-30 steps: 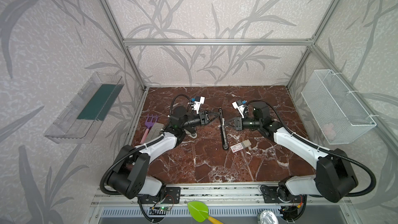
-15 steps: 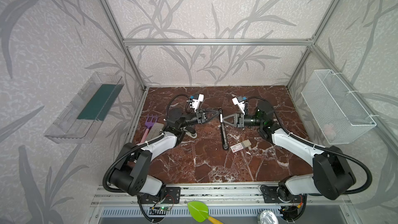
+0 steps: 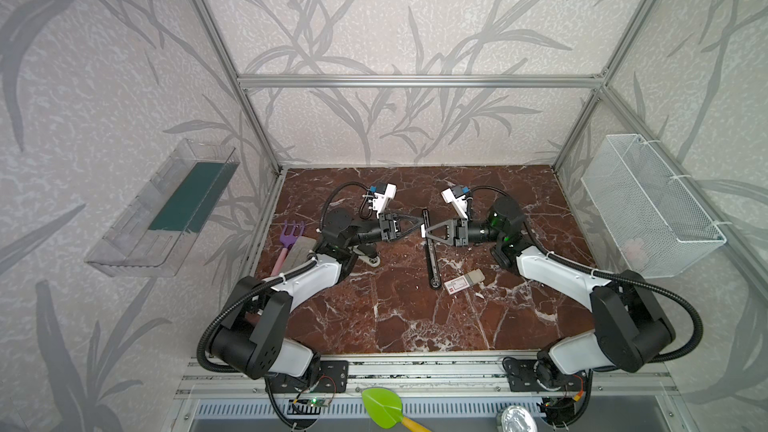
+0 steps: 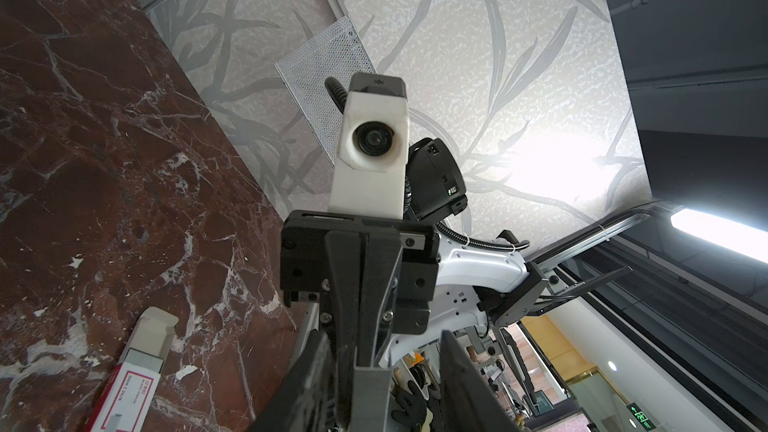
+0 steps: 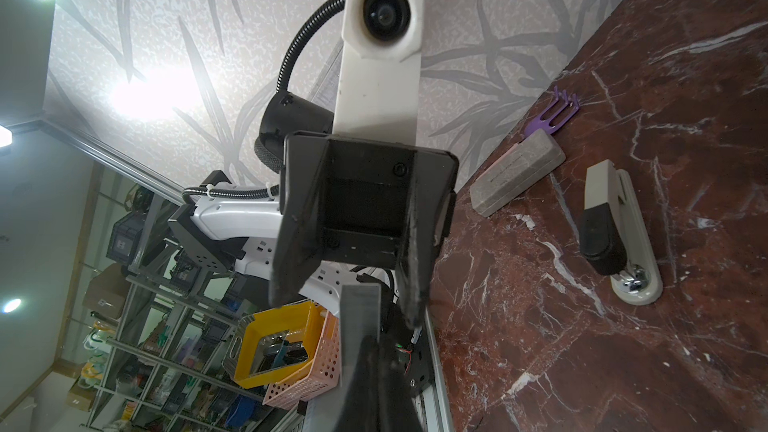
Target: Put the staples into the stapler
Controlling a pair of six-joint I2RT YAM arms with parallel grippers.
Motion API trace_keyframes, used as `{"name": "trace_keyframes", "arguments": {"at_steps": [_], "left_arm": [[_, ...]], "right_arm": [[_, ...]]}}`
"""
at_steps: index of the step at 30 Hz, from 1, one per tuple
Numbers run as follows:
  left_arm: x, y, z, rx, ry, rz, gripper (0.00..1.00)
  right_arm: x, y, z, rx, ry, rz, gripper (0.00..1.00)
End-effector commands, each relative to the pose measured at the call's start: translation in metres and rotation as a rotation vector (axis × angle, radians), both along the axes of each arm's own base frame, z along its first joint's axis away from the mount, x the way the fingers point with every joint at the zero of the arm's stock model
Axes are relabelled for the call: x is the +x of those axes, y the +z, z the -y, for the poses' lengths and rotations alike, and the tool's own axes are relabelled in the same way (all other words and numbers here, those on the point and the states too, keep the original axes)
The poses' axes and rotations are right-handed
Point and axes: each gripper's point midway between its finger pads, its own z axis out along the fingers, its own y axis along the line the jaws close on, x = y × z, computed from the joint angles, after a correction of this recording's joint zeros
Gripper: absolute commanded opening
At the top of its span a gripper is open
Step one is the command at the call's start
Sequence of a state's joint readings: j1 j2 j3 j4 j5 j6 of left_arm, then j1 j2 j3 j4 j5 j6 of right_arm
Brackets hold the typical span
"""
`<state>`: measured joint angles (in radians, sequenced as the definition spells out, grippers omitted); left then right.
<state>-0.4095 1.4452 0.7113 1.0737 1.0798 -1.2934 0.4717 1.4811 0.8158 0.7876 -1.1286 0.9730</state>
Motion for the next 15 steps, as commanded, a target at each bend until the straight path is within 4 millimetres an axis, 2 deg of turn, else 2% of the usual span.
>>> {"name": "trace_keyframes", "arguments": {"at_steps": [1,10,15], "left_arm": [[-0.0066,0.0069,0.001,-0.005,-0.034,0.034,0.44],[-0.008,0.0064,0.0016,-0.006,-0.043,0.029,0.29],[-0.0102,0.0035,0.0029,0.006,-0.05,0.03,0.31]], "right_arm": [[-0.0051,0.009,-0.0011,0.028,0.03,0.043,0.0],[-0.0031,0.0048,-0.0021,0.028,0.03,0.024,0.0],[-0.0016,0.0036,-0.0021,0.03,0.027,0.015,0.0]]}}
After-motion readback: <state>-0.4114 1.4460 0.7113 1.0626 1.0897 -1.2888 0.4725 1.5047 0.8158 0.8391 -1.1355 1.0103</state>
